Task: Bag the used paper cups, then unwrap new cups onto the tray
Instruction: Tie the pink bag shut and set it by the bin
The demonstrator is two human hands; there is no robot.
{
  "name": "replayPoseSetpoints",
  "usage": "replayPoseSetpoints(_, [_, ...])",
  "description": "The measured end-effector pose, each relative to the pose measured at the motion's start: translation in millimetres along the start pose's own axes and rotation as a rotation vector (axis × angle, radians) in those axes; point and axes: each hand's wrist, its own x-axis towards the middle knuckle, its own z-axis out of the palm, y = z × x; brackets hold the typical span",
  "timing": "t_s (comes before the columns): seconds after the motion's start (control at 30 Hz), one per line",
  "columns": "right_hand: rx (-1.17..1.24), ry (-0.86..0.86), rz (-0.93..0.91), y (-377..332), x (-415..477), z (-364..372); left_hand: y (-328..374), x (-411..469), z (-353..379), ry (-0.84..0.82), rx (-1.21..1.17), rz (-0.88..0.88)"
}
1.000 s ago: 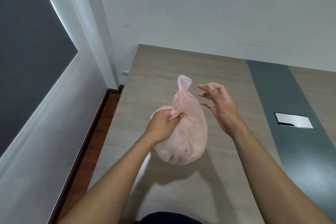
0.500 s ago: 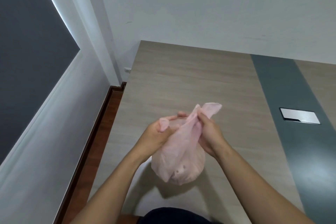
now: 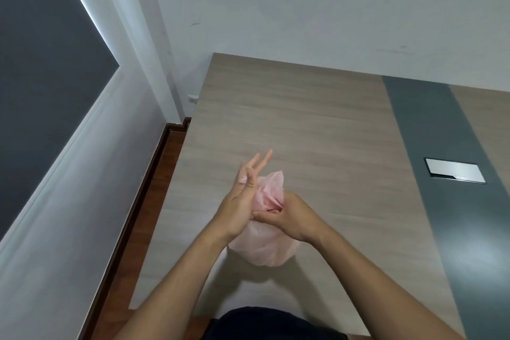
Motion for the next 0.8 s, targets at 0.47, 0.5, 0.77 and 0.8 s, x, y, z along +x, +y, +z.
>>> replayPoseSetpoints(0.47, [0.479, 0.097, 0.086, -23, -4, 3, -36, -15, -1, 0.115, 0.178, -0.006])
replayPoseSetpoints(0.5, [0.572, 0.075, 0.089, -21, -2, 5, -34, -17, 2, 0.119, 0.134, -0.027])
replayPoseSetpoints(0.77, [1.201, 0.209, 0.113, -2, 13, 8, -24, -10, 6, 0.35, -0.364, -0.204])
replayPoseSetpoints(0.8, [1.221, 0.224, 0.123, 1, 13, 8, -22, -8, 6, 0.361, -0.507, -0.205])
